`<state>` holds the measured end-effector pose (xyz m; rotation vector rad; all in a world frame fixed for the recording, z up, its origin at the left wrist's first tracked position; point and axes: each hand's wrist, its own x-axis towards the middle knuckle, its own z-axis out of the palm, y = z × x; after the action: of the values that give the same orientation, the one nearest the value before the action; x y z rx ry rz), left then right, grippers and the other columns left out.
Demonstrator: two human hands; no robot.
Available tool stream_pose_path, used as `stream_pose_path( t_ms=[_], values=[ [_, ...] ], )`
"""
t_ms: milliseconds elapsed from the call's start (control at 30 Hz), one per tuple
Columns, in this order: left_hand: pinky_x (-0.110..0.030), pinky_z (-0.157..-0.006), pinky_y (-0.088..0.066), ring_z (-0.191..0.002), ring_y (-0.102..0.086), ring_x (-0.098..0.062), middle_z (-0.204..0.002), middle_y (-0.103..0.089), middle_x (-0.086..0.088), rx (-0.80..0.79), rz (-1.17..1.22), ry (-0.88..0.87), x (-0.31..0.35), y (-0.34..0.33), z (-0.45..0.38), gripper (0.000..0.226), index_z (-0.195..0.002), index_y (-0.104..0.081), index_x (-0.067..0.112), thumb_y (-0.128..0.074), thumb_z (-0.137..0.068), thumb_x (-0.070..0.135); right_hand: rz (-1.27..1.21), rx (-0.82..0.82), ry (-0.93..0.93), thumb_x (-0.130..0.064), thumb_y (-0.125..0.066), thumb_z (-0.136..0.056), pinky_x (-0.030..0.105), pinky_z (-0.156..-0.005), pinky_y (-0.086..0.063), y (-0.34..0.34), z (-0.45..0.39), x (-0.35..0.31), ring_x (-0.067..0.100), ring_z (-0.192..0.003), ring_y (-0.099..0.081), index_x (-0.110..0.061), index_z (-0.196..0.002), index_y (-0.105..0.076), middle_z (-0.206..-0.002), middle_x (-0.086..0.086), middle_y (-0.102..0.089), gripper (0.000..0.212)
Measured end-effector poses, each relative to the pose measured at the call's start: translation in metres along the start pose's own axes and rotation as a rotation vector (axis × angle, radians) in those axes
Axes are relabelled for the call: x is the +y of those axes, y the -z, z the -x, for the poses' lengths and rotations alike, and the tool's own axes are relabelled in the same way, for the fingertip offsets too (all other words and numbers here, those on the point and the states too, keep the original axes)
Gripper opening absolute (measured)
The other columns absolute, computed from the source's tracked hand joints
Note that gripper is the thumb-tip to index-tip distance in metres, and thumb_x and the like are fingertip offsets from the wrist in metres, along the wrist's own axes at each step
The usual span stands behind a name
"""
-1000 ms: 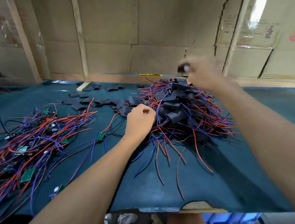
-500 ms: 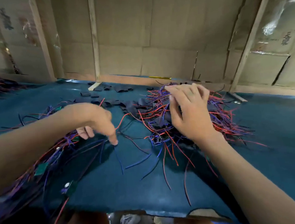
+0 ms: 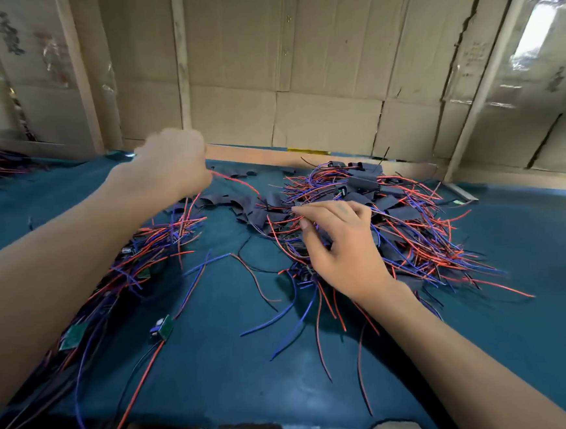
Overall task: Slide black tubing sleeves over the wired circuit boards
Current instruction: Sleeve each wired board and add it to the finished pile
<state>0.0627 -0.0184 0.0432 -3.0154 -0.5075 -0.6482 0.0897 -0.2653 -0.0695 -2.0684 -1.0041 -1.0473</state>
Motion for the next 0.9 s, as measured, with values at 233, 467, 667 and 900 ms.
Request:
stream_pose_path(
  t_ms=[233, 467, 667, 900],
  values=[
    [-0.033, -0.073, -0.061, -0.077, -0.07, -0.022, -0.084, -0.072, -0.011, -0.348, 1.428, -0.016, 0.04, 0.028, 0.021, 0.001, -0.09, -0.069, 0.006, -0.069, -0.089, 0.006, -0.315, 0.13, -0.235, -0.022, -0.058, -0.102, 0.047, -0.087, -0.051, 0.011, -0.009, -0.007, 0.009, -0.095, -0.068, -0.015, -0.104, -0.077, -0.098, -0.009, -0.074, 0.02],
    [-0.022, -0.063, -0.054, -0.082, -0.071, -0.019, -0.092, -0.07, -0.012, -0.61, 2.336, 0.303, 0.058, -0.016, 0.044, 0.015, -0.094, -0.066, -0.002, -0.057, -0.083, 0.002, -0.258, 0.417, -0.29, -0.031, -0.054, -0.1, 0.026, -0.09, -0.046, 0.016, -0.013, -0.014, 0.004, -0.101, -0.054, -0.009, -0.122, -0.064, -0.109, 0.005, -0.057, 0.032],
    [-0.018, -0.064, -0.052, -0.095, -0.074, -0.013, -0.094, -0.076, -0.006, -0.286, 2.441, 0.526, 0.07, -0.036, 0.05, 0.006, -0.094, -0.065, 0.006, -0.062, -0.091, 0.001, -0.16, 0.412, -0.163, -0.028, -0.056, -0.101, 0.043, -0.068, -0.045, 0.018, -0.01, -0.005, 0.023, -0.074, -0.054, -0.012, -0.088, -0.063, -0.08, 0.0, -0.057, 0.022],
    [-0.049, -0.068, -0.036, -0.074, -0.06, -0.028, -0.088, -0.068, -0.013, -0.254, 2.008, -0.111, 0.079, -0.047, 0.074, 0.022, -0.099, -0.072, 0.01, -0.076, -0.078, 0.013, -1.106, -0.081, -0.581, -0.043, -0.062, -0.096, 0.025, -0.044, -0.041, 0.007, -0.013, -0.028, 0.017, -0.049, -0.049, -0.022, -0.081, -0.074, -0.068, 0.008, -0.058, 0.028]
  ],
)
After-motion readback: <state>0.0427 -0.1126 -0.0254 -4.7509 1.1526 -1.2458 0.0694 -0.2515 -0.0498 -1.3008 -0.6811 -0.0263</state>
